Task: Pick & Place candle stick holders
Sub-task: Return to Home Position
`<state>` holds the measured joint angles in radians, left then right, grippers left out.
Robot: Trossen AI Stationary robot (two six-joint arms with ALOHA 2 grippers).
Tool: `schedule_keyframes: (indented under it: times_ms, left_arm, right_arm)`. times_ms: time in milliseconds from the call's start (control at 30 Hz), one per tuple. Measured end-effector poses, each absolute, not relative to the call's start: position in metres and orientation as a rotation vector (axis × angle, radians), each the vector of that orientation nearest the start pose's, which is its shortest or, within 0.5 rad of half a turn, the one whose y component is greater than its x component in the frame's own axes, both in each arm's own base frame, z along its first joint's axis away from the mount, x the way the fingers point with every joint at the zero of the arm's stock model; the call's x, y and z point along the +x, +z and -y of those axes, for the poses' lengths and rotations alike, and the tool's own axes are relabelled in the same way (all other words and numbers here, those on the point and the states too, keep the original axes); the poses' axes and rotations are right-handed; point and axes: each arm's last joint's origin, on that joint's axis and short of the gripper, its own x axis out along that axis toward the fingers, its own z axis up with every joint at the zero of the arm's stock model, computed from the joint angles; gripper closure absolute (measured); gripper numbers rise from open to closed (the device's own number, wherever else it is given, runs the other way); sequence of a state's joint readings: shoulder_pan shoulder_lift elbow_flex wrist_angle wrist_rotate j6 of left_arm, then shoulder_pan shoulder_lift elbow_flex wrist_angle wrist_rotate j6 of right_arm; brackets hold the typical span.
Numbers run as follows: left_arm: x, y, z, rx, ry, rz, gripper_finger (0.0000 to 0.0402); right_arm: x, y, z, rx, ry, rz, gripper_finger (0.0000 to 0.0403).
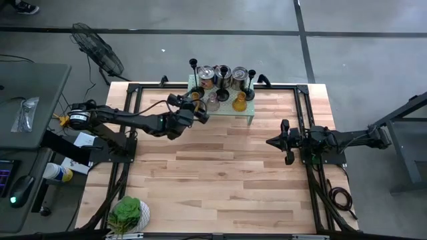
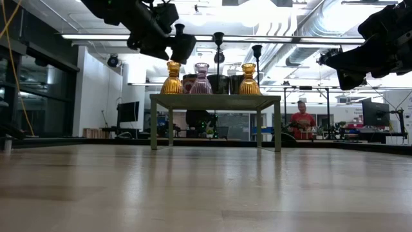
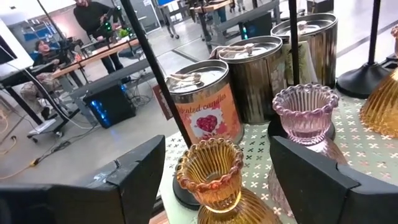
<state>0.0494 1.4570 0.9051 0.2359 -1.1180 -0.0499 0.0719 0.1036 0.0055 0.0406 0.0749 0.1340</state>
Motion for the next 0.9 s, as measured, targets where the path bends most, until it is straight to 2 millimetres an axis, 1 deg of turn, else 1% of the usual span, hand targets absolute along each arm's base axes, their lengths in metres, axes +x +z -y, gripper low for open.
schedule_keyframes:
  times_ms: [267, 433, 533, 633, 700, 800, 900]
  left_arm:
    - [0.299, 0.27, -0.038, 0.153, 1.216, -0.252, 0.0119]
    - [0.294, 0.274, -0.027, 0.163, 1.179, -0.243, 0.0119]
    - [0.291, 0.281, -0.017, 0.17, 1.132, -0.23, 0.0119]
    - [0.288, 0.288, -0.006, 0.187, 1.026, -0.227, 0.0119]
    - [0.286, 0.293, 0.002, 0.192, 0.903, -0.22, 0.0119]
    - [0.279, 0.297, 0.011, 0.168, 0.62, -0.188, 0.0119]
    - [0.265, 0.285, 0.015, 0.115, 0.375, -0.154, 0.0119]
  right_arm:
    - [0.103, 0.161, -0.005, 0.13, -0.007, -0.057, 0.0399]
    - [0.103, 0.161, -0.005, 0.13, -0.007, -0.057, 0.0399]
    - [0.103, 0.161, -0.005, 0.129, -0.007, -0.057, 0.0399]
    - [0.103, 0.161, -0.005, 0.13, -0.007, -0.057, 0.0399]
    - [0.103, 0.161, -0.005, 0.129, -0.007, -0.057, 0.0399]
    - [0.103, 0.161, -0.005, 0.13, -0.007, -0.057, 0.0399]
    - [0.103, 0.161, -0.005, 0.13, -0.007, -0.057, 0.0399]
